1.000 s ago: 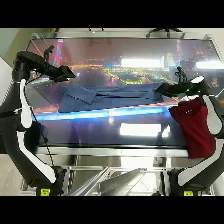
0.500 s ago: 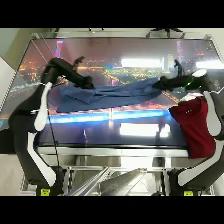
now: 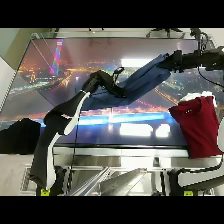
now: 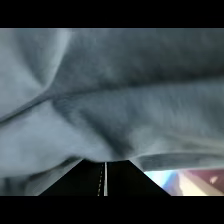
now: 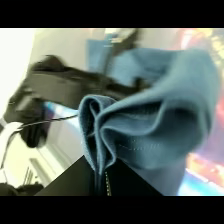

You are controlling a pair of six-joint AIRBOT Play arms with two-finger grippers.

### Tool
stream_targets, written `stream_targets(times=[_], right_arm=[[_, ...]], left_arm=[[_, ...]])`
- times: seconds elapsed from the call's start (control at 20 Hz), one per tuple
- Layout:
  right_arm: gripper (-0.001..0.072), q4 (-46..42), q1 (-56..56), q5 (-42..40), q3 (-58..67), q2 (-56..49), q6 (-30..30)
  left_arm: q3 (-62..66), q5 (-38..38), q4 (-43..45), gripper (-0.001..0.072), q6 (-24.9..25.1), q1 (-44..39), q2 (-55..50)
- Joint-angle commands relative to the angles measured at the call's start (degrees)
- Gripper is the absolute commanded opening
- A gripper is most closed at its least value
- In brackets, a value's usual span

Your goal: Fold the shirts.

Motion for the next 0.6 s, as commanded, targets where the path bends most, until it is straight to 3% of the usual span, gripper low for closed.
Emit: stream_targets(times=[0.0,0.15,0.25,0.4,0.55], right_arm=[[0.0023,0.3,2.3,1.7,0.5,0.6,1.5],[0.0023,0.3,6.4,0.5,0.5,-0.2,1.2],[0.0023,0.4,10.4,-3.2,0.5,-1.4,1.1],[0.0023,0.6,19.2,-13.8,0.6,-4.2,0.6],[0.0024,0.9,30.9,-32.3,0.6,-10.2,-3.5]], left_arm=[[1.9,2.4,0.1,0.0013,-0.8,-0.8,1.1],[1.9,15.3,0.1,0.0012,2.6,4.2,12.2],[1.9,18.3,0.2,0.0012,3.2,9.9,23.1],[-3.8,13.4,0.3,0.0012,3.2,21.2,42.3],[-10.7,11.3,0.3,0.0012,3.3,32.2,56.8]])
